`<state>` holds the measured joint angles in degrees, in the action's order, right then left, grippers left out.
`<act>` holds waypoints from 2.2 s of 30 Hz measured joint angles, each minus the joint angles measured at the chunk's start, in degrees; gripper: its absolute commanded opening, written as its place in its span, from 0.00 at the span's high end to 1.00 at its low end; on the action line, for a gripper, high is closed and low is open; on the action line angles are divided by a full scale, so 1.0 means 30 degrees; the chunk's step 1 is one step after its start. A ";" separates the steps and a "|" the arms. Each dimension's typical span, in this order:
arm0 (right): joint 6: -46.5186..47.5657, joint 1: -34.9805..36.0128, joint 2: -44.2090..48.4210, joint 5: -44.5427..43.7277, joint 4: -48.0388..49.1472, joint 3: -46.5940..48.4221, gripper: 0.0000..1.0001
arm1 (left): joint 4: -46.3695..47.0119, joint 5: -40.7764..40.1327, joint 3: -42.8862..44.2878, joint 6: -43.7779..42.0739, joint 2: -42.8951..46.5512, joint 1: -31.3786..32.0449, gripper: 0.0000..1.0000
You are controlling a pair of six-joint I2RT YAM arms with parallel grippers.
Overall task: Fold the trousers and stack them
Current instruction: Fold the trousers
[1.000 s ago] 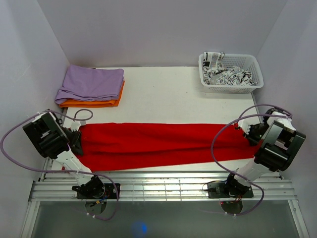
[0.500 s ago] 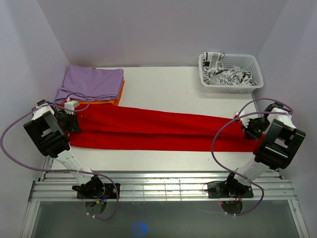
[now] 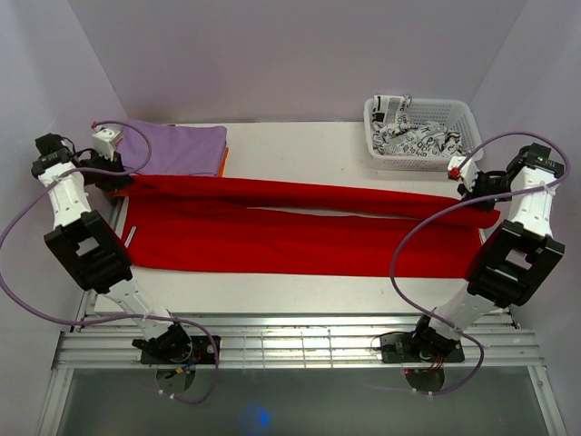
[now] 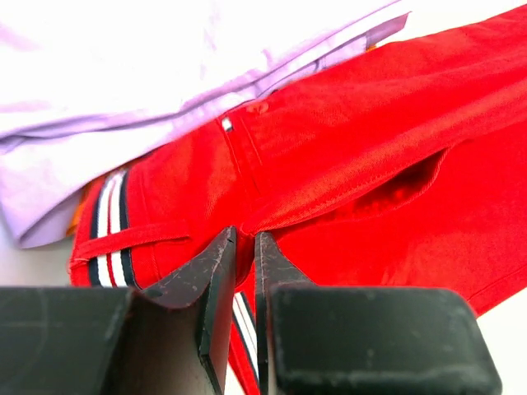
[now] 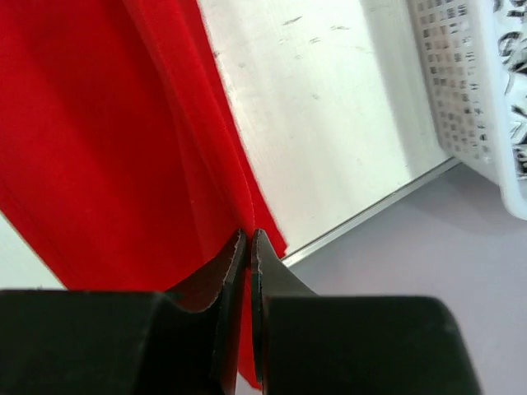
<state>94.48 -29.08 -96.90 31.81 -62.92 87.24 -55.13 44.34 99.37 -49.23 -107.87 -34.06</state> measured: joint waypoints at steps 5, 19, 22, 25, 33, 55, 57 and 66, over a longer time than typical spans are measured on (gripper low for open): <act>0.1887 -0.1144 0.1894 -0.0160 -0.0036 -0.3206 0.92 | 0.0131 0.0729 -0.3038 -0.2273 0.2783 -0.1115 1.00; 0.4838 -0.4539 0.2841 -0.3577 0.3832 -1.3121 0.92 | -0.0765 -0.2280 -1.2976 -0.8291 0.1749 -0.6033 1.00; 0.4197 -0.4051 0.2892 -0.3971 0.4153 -1.3085 0.92 | -0.0765 -0.2477 -1.2779 -0.7402 0.1625 -0.5945 0.98; 0.3730 -0.3927 0.2637 -0.4022 0.4073 -1.2743 0.82 | -0.0729 -0.2535 -1.2786 -0.7140 0.1712 -0.5945 0.82; 0.4248 -0.5129 0.2412 -0.4976 0.3446 -0.8794 0.03 | -0.2630 -0.2820 -0.9690 -0.9522 0.1887 -0.6608 0.02; -0.5632 0.0954 0.2142 -0.1902 0.1137 -0.7941 0.36 | -0.2091 0.0204 -0.7490 -0.5442 0.3789 -0.4816 0.27; -0.7104 0.2412 0.2142 -0.1967 0.1938 -0.8954 0.40 | -0.0692 -0.0772 -0.8604 -0.3803 0.3687 -0.3708 0.28; -0.8714 0.3133 0.1443 -0.4794 0.5326 -1.1402 0.47 | 0.3162 -0.4044 -1.2896 -0.0954 0.2761 -0.1166 0.40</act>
<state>68.34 -19.68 -92.58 17.43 -46.94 53.04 -45.65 32.21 60.69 -52.10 -99.59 -37.56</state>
